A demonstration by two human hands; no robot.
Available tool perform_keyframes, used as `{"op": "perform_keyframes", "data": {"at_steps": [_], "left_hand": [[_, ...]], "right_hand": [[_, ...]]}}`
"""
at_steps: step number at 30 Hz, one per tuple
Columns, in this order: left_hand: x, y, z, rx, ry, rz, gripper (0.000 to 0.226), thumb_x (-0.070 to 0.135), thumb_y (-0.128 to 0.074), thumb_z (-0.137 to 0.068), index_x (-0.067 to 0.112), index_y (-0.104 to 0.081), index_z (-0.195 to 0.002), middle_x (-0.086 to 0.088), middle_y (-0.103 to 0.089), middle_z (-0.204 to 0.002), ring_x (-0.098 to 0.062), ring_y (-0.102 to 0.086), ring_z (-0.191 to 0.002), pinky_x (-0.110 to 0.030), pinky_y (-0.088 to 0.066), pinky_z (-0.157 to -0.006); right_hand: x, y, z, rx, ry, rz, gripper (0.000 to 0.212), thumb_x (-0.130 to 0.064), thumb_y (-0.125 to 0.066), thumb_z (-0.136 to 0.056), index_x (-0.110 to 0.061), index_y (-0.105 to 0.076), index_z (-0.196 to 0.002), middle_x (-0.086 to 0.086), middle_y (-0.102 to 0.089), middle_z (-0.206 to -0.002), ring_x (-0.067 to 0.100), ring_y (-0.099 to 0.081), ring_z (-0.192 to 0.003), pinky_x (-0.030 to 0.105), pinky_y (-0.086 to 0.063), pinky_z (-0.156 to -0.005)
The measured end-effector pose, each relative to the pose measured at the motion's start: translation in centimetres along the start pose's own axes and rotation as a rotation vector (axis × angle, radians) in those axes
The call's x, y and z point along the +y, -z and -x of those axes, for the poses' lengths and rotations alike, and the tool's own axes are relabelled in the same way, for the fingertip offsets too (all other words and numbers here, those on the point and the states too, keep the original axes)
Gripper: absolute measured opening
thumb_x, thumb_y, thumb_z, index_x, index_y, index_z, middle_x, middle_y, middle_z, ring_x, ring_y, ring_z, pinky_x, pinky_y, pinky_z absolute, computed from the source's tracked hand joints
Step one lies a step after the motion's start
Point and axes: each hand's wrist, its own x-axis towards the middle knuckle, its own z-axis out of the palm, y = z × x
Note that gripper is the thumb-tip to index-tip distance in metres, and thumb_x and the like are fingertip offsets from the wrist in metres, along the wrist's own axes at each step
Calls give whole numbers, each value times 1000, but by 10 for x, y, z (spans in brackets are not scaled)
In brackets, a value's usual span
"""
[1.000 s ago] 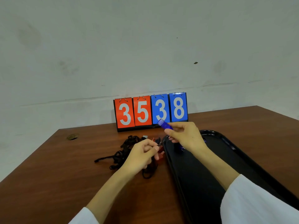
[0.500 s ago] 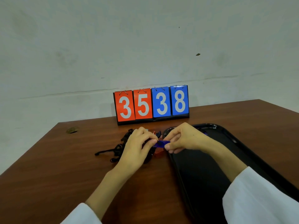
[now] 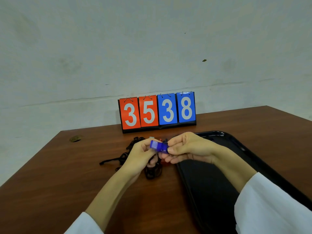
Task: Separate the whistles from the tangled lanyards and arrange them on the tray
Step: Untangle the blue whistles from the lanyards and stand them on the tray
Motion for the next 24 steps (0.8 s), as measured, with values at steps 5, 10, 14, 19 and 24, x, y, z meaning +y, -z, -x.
{"op": "perform_keyframes", "data": {"at_steps": [5, 10, 14, 19, 24], "left_hand": [[-5, -10, 1, -35, 56, 110, 21, 23, -42, -99, 11, -58, -105, -6, -58, -64, -7, -30, -37, -19, -19, -36], [-5, -14, 2, -35, 73, -22, 21, 22, -43, -99, 12, -59, -108, -6, -57, -59, -7, -28, -32, -16, -18, -35], [-3, -18, 4, -154, 66, -200, 22, 26, -44, -98, 12, -59, -104, -7, -60, -59, -8, -34, -30, -18, -25, -32], [-4, -22, 6, -59, -123, -502, 18, 29, -49, -95, 23, -65, -98, 7, -62, -62, 0, -55, -54, -13, -40, -64], [-6, -15, 7, 65, -221, -664, 13, 33, -58, -89, 29, -68, -98, 16, -64, -93, 2, -56, -92, -14, -44, -78]], "right_hand": [[0, -10, 0, 369, 107, 98, 22, -6, -64, -82, -4, -65, -104, 9, -73, -88, 17, -71, -81, 25, -58, -72], [8, -11, -2, 759, 179, 395, 25, -11, -67, -81, -9, -63, -106, 2, -70, -87, 11, -69, -78, 30, -57, -79], [12, -7, 0, 981, 208, 670, 29, -18, -65, -84, -15, -63, -113, 0, -69, -101, 8, -64, -91, 25, -49, -87], [8, -9, 8, 796, 1, 1105, 32, -25, -56, -91, -20, -56, -122, 1, -64, -116, 15, -58, -106, 33, -46, -97], [7, -10, 9, 517, -52, 1196, 30, -22, -61, -88, -21, -61, -118, -1, -65, -113, 11, -59, -102, 30, -47, -95]]}}
